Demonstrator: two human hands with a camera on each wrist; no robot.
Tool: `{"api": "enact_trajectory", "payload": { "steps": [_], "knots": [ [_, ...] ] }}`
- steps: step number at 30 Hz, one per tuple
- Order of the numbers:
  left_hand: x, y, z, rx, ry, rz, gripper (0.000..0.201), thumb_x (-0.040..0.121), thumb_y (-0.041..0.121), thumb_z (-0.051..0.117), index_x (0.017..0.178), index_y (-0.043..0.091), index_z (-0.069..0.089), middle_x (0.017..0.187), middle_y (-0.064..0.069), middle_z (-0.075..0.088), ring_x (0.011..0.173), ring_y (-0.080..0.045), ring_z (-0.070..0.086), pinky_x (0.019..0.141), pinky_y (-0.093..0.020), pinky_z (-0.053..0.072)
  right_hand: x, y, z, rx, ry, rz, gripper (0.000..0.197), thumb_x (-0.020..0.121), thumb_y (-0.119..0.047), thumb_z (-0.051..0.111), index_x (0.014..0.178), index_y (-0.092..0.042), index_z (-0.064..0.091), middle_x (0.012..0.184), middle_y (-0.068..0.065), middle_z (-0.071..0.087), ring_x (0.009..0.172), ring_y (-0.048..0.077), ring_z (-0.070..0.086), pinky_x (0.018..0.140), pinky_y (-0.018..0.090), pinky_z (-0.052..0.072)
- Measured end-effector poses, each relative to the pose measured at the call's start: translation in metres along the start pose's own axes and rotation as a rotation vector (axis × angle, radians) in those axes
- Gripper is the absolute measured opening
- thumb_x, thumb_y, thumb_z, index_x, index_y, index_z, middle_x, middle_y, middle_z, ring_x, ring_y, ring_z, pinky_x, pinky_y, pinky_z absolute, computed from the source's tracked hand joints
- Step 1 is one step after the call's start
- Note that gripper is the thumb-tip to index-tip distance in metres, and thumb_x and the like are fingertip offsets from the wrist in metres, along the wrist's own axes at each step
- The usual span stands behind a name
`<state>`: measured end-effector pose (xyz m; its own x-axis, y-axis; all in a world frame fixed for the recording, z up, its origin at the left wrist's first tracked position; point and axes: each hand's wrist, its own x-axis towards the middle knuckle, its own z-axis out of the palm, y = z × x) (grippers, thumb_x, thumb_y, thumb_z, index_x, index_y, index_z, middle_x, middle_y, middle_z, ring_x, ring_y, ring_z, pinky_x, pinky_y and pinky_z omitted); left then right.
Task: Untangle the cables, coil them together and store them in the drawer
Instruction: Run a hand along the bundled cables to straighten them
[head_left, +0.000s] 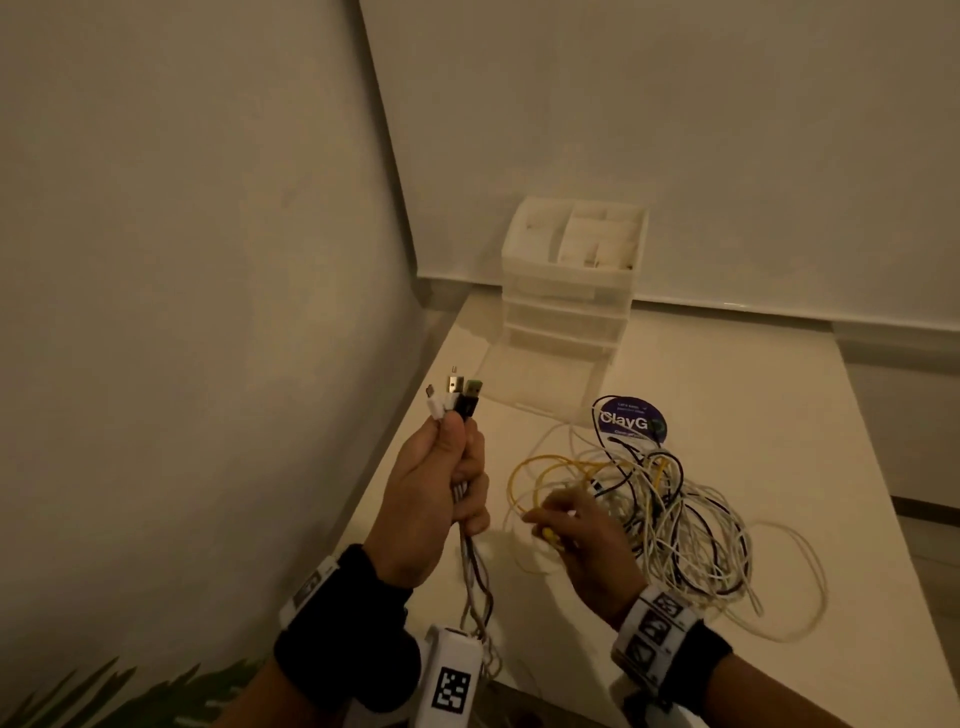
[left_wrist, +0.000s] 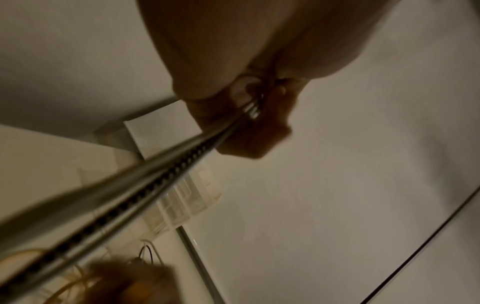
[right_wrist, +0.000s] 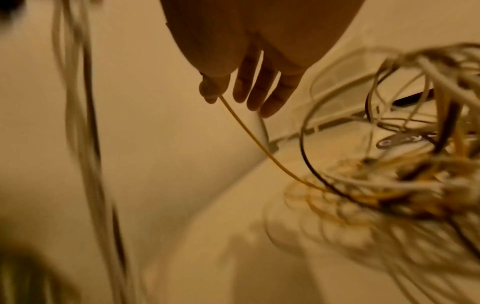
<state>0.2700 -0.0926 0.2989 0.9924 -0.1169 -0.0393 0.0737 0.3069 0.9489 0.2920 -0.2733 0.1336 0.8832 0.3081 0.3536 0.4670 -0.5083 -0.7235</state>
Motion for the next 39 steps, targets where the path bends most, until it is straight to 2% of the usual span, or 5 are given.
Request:
{"api": "enact_trajectory", "payload": {
  "steps": [3, 7, 17, 29, 39],
  "knots": [
    [0.017, -0.002, 0.011, 0.014, -0.005, -0.011, 0.03, 0.094, 0.04, 0.037, 0.076, 0.016, 0.035, 0.065, -0.003, 0.018, 0.047, -0.011, 0.011, 0.044, -0.024, 0.012, 0.03, -0.04, -0.048, 0.265, 0.291, 0.209, 0.02, 0.097, -0.012, 0.051, 0.102, -0.015, 0.07, 0.097, -0.006, 0.07, 0.096, 0.006, 0.065, 0.086, 0.022, 0.051],
    [0.045, -0.004, 0.041, 0.044, -0.06, -0.016, 0.031, 0.097, 0.036, 0.049, 0.08, 0.015, 0.033, 0.064, 0.0, 0.024, 0.047, -0.011, 0.015, 0.045, -0.028, 0.012, 0.051, -0.09, -0.101, 0.596, 0.242, 0.311, 0.027, 0.103, -0.012, 0.039, 0.098, -0.013, 0.065, 0.067, 0.003, 0.062, 0.063, 0.022, 0.063, 0.066, 0.04, 0.055],
    [0.064, -0.015, 0.105, 0.257, -0.221, 0.019, 0.034, 0.089, 0.049, 0.044, 0.087, 0.014, 0.044, 0.06, 0.009, 0.04, 0.049, -0.007, 0.032, 0.047, -0.022, 0.03, 0.056, -0.1, -0.132, 0.182, 0.423, 0.324, 0.027, 0.098, -0.031, 0.052, 0.078, -0.019, 0.065, 0.06, -0.01, 0.062, 0.053, 0.004, 0.058, 0.054, 0.015, 0.042],
    [0.078, -0.027, 0.123, 0.291, -0.195, 0.051, 0.026, 0.102, 0.016, 0.041, 0.077, 0.009, 0.045, 0.057, 0.012, 0.047, 0.049, -0.005, 0.044, 0.046, -0.021, 0.039, 0.053, -0.086, -0.15, 0.075, 0.276, 0.4, 0.025, 0.095, -0.023, 0.057, 0.076, -0.008, 0.055, 0.063, -0.003, 0.066, 0.051, 0.006, 0.064, 0.058, 0.028, 0.053],
    [0.098, -0.02, 0.112, 0.211, -0.016, 0.22, 0.04, 0.105, 0.033, 0.028, 0.076, 0.011, 0.047, 0.06, 0.004, 0.046, 0.057, -0.019, 0.044, 0.059, -0.033, 0.041, 0.036, -0.066, -0.138, 0.255, 0.139, 0.284, 0.02, 0.096, -0.024, 0.058, 0.077, -0.016, 0.061, 0.059, -0.001, 0.061, 0.053, 0.008, 0.059, 0.056, 0.026, 0.05]
  ]
}}
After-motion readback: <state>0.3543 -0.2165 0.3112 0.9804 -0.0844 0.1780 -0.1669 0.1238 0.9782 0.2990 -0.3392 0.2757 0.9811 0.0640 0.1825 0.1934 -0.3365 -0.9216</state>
